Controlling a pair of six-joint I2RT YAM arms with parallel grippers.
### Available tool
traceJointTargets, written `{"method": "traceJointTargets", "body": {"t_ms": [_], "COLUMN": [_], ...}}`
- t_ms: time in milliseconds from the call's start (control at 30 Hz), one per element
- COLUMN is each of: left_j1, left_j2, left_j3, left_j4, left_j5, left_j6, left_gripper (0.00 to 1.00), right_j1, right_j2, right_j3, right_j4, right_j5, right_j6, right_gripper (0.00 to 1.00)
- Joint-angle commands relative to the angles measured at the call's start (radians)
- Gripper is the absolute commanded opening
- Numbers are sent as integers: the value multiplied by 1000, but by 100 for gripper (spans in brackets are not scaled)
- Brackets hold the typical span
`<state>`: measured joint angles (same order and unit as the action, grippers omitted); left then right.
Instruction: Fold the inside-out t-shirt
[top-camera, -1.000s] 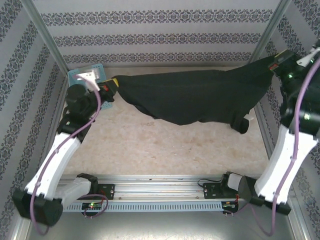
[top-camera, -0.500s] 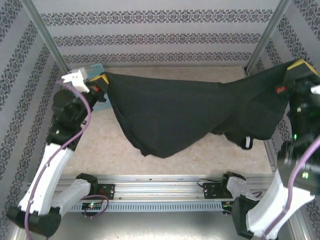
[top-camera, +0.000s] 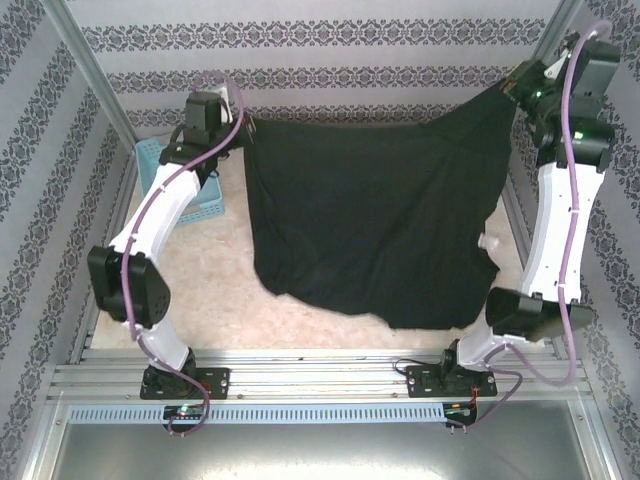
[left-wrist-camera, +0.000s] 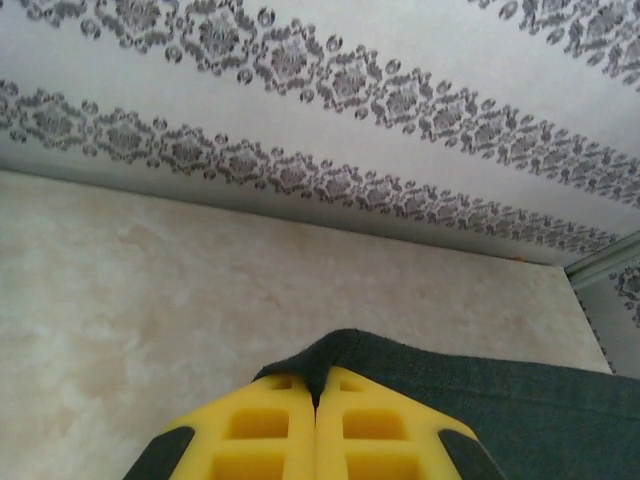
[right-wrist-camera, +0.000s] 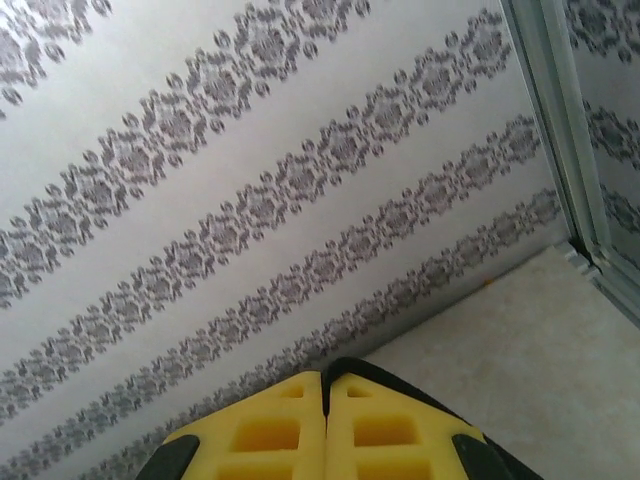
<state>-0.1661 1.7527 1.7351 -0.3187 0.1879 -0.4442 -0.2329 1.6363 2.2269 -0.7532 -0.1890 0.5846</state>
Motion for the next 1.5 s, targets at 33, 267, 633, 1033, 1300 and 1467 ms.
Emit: {"method": "traceJointTargets", "body": {"t_ms": [33, 267, 633, 1033, 1300, 1467], "left_j1": [71, 144, 148, 114, 83, 49], "left_j2": [85, 164, -91, -325, -402, -447], "left_j3": [272, 548, -90, -891, -1117, -1183], "left_j4": [-44, -34, 261, 373, 398, 321], "left_j5": [30, 121, 338, 384, 385, 355], "left_j6": [17, 16, -25, -160, -225, -228], "left_gripper": [0, 0, 0, 0, 0, 0], "right_j1": [-4, -48, 19, -120, -211, -261], "right_j2": [105, 217, -264, -758, -943, -1014], "right_j3": [346, 596, -429, -1390, -1616, -1656], "right_j4": [38, 117, 315, 194, 52, -64], "right_j5": [27, -38, -64, -141, -157, -134], "right_j6": [43, 169, 66, 214, 222, 216], "right_gripper": [0, 0, 0, 0, 0, 0]}}
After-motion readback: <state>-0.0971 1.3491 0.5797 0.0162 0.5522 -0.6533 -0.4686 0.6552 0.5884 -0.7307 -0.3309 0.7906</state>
